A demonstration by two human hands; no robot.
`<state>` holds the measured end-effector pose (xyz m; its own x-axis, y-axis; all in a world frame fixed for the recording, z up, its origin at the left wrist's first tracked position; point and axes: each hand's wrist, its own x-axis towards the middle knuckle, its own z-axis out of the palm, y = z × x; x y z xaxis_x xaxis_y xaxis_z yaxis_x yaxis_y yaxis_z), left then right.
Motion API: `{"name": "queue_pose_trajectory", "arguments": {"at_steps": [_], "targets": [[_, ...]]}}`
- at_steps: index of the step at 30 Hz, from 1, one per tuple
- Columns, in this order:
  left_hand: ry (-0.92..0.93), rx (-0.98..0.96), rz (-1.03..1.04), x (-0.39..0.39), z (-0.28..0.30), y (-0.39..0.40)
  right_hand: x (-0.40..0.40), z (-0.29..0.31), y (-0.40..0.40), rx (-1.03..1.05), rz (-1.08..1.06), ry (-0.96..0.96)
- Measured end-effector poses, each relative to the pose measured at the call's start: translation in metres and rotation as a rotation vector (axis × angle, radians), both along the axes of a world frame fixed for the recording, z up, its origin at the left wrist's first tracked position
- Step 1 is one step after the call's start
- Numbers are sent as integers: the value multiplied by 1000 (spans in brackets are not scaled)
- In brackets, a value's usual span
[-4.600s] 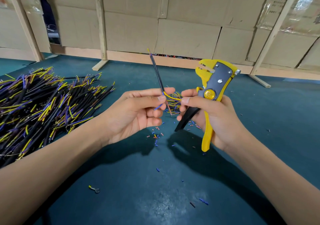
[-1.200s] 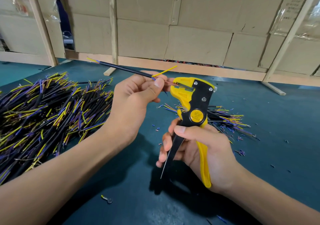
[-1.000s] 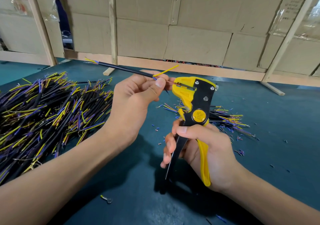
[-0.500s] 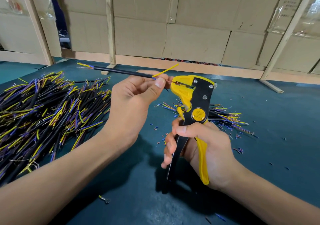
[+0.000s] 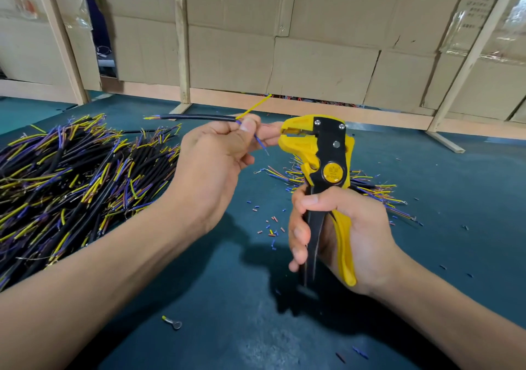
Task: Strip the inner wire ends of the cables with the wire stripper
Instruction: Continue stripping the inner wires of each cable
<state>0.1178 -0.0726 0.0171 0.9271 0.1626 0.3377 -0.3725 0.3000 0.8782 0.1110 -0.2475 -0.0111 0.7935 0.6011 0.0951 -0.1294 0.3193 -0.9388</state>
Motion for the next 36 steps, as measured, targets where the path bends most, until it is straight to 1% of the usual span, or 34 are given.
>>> {"name": "queue_pose_trajectory", "arguments": {"at_steps": [3, 10, 15, 20, 26, 36], "targets": [[70, -127, -58, 2, 1, 4, 3, -2, 0, 9, 6, -22], [127, -347, -176, 3, -5, -1, 3, -7, 4, 5, 2, -8], [119, -378, -224, 3, -7, -6, 1, -8, 5, 7, 7, -13], [118, -453, -271, 2, -8, -8, 1, -8, 5, 12, -13, -2], [129, -512, -280, 1, -9, -14, 2, -8, 5, 19, -19, -13], [114, -503, -284, -1, -10, -21, 0, -9, 6, 0, -9, -25]]}}
